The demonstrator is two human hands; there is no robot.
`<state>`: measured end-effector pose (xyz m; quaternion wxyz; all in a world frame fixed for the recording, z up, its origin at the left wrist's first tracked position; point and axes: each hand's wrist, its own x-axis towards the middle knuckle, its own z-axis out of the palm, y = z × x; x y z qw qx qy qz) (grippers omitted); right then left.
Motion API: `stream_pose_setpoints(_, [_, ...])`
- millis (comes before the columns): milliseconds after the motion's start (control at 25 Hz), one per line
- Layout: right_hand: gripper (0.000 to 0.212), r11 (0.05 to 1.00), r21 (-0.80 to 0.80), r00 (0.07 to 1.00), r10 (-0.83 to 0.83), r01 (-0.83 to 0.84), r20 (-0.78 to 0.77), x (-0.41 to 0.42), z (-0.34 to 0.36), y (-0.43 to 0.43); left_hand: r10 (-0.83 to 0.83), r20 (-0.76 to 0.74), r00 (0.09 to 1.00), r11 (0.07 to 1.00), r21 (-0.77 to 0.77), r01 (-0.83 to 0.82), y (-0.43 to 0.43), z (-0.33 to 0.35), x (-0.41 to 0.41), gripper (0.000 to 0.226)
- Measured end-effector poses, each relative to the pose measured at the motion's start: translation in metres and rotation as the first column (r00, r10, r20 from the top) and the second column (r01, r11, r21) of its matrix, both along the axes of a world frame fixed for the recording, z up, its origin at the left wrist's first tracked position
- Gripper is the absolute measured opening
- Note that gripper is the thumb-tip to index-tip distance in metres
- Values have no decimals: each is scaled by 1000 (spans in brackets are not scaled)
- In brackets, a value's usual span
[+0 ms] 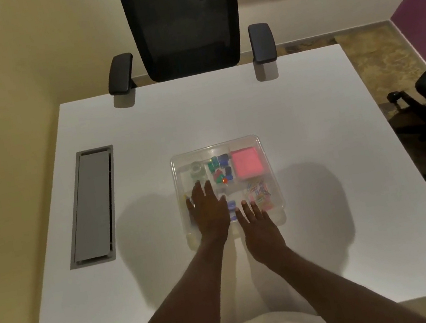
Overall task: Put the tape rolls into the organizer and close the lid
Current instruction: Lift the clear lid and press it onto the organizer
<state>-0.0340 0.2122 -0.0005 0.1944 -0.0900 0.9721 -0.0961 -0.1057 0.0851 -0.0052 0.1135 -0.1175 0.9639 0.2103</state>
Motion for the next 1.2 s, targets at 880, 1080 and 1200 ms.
stream_pose_setpoints(880, [57, 998, 48, 999, 48, -48, -6, -34, 8, -24, 643, 180, 744, 629, 430, -648, -63, -2, 45, 44])
stream_pose_setpoints(1080, [58, 996, 9, 996, 85, -85, 29, -40, -1, -32, 518, 47, 854, 791, 352, -500, -62, 6, 15, 61])
stream_pose_setpoints(1200, [59, 998, -11, 997, 69, -68, 22, -36, -5, -30, 490, 55, 870, 766, 448, -460, -71, 10, -31, 51])
